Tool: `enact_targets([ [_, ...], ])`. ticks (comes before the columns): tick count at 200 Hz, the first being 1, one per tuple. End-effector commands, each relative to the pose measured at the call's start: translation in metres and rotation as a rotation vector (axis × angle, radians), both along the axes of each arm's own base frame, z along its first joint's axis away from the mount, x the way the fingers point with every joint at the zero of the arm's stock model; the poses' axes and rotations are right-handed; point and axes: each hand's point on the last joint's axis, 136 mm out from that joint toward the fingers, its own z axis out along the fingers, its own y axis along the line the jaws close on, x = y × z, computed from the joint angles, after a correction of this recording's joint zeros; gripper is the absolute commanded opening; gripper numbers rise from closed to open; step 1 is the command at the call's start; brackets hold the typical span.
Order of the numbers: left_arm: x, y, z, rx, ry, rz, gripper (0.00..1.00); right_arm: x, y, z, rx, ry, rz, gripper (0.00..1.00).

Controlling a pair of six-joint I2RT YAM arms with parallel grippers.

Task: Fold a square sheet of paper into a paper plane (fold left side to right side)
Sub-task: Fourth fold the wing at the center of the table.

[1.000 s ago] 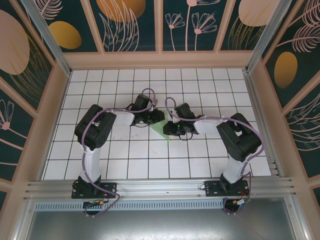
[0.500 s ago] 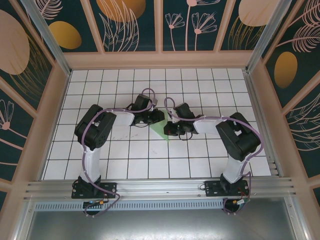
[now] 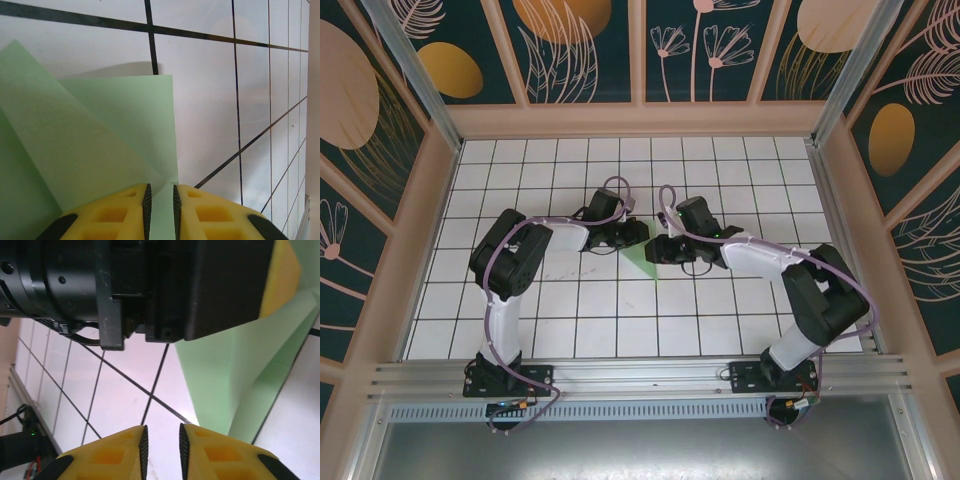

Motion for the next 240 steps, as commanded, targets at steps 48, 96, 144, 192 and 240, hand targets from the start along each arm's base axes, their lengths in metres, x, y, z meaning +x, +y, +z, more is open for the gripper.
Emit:
enact_targets([
  [48, -0.027, 0.028, -0.049, 0.148, 0.13, 0.027, 0.24, 0.0, 0.012, -0.028, 0.035, 0.088, 0.036, 0.24],
  [96, -0.027, 0.029, -0.051, 0.151, 0.132, 0.028, 0.24, -0.011, 0.002, -0.048, -0.019, 0.135, 0.033, 0.24],
  [144, -0.028, 0.029, -0.052, 0.154, 0.135, 0.028, 0.24, -0.018, 0.001, -0.06, -0.048, 0.165, 0.045, 0.24],
  [192, -0.028, 0.029, -0.052, 0.154, 0.135, 0.027, 0.24, -0.02, -0.004, -0.068, -0.099, 0.17, 0.041, 0.24],
  [240, -0.028, 0.029, -0.052, 0.155, 0.134, 0.028, 0.24, -0.024, -0.008, -0.079, -0.141, 0.185, 0.037, 0.25],
])
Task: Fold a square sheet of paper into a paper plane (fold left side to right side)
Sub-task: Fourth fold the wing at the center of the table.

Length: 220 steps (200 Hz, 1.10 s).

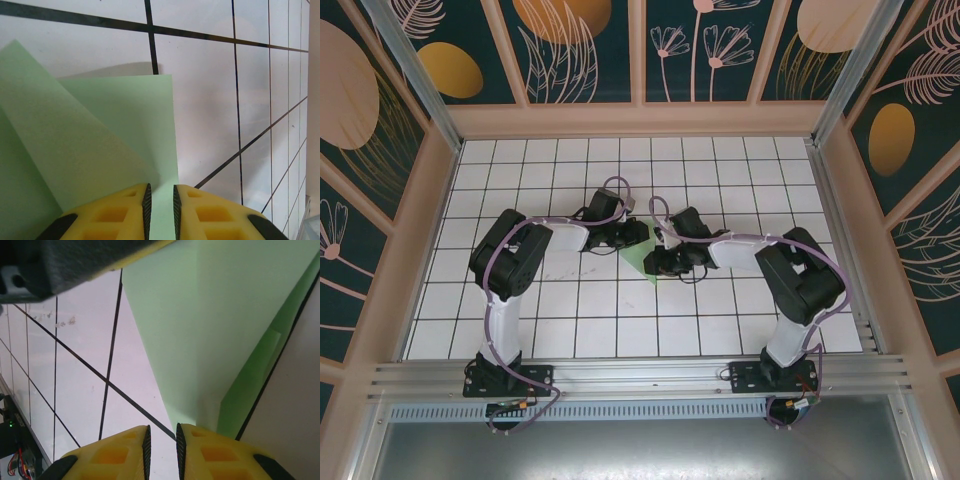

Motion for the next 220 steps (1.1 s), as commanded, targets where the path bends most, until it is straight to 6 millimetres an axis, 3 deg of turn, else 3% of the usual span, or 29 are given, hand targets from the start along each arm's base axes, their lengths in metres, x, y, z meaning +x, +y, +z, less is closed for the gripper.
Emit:
enact_targets([
  [1, -0.028, 0.029, -0.052, 0.153, 0.137, 0.026, 0.24, -0.011, -0.008, -0.019, -0.069, 0.035, 0.014, 0.25],
  [106, -0.028, 0.03, -0.053, 0.16, 0.139, 0.026, 0.24, -0.018, -0.013, -0.025, -0.124, 0.047, 0.033, 0.24],
  [220, -0.028, 0.031, -0.055, 0.167, 0.141, 0.027, 0.24, -0.051, -0.031, -0.037, -0.217, 0.114, 0.077, 0.17],
])
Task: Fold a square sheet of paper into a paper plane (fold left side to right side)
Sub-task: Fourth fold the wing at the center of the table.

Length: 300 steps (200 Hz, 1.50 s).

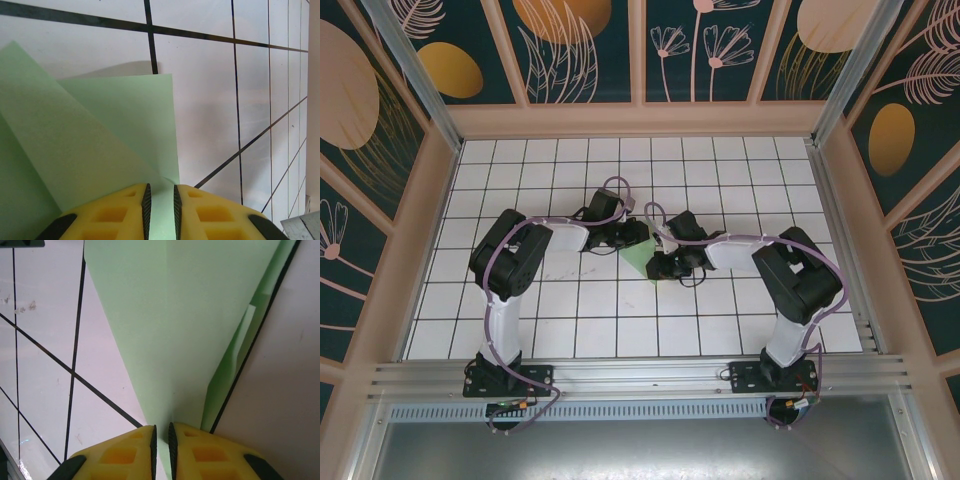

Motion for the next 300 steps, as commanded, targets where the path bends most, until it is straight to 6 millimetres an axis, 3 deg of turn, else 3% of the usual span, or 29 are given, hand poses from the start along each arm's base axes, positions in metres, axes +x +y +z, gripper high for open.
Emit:
enact_targets([
  [1, -0.028, 0.03, -0.055, 0.167, 0.142, 0.026, 0.24, -0.044, -0.023, -0.021, -0.121, 0.136, 0.043, 0.17],
  [111, -0.03, 0.032, -0.057, 0.172, 0.147, 0.029, 0.24, -0.06, -0.036, -0.017, -0.152, 0.149, 0.048, 0.14],
  [131, -0.029, 0.031, -0.056, 0.169, 0.145, 0.029, 0.24, -0.052, -0.031, -0.001, -0.108, 0.108, 0.039, 0.13],
  [176, -0.028, 0.03, -0.053, 0.164, 0.141, 0.031, 0.24, -0.023, -0.008, 0.064, 0.117, -0.009, 0.015, 0.11],
  [191, -0.028, 0.03, -0.053, 0.162, 0.14, 0.032, 0.24, -0.011, 0.0, 0.077, 0.194, -0.036, -0.006, 0.11],
  [230, -0.027, 0.03, -0.053, 0.157, 0.142, 0.035, 0.24, 0.023, 0.01, 0.056, 0.174, -0.052, -0.078, 0.1],
  [266, -0.028, 0.03, -0.053, 0.158, 0.14, 0.033, 0.24, 0.025, 0.018, 0.042, 0.174, -0.017, -0.06, 0.09],
  [300, -0.028, 0.03, -0.052, 0.157, 0.138, 0.032, 0.24, 0.025, 0.004, 0.019, 0.074, -0.007, -0.086, 0.1],
])
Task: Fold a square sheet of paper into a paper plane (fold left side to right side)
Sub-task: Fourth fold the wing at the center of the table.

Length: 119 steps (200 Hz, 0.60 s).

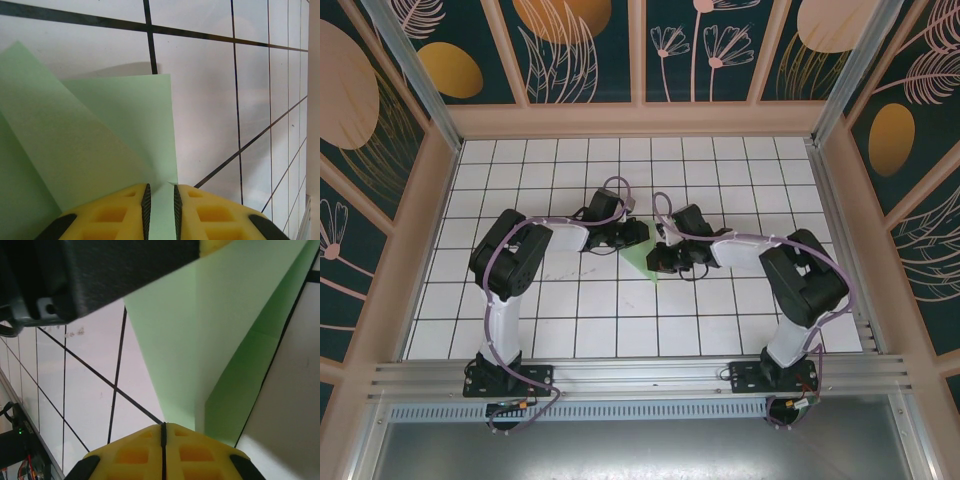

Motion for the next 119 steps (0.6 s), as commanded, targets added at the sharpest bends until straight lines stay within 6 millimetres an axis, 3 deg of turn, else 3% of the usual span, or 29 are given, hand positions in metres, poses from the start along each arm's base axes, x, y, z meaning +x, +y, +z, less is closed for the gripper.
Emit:
enact_targets([
  [1, -0.028, 0.03, -0.052, 0.157, 0.139, 0.034, 0.24, 0.01, -0.003, -0.007, -0.046, -0.02, -0.021, 0.1],
  [83, -0.024, 0.028, -0.047, 0.157, 0.129, 0.031, 0.27, -0.007, -0.024, -0.043, -0.18, 0.054, -0.018, 0.09],
  [119, -0.005, 0.025, -0.017, 0.151, 0.049, 0.029, 0.32, -0.021, -0.035, -0.056, -0.228, 0.108, -0.021, 0.04],
])
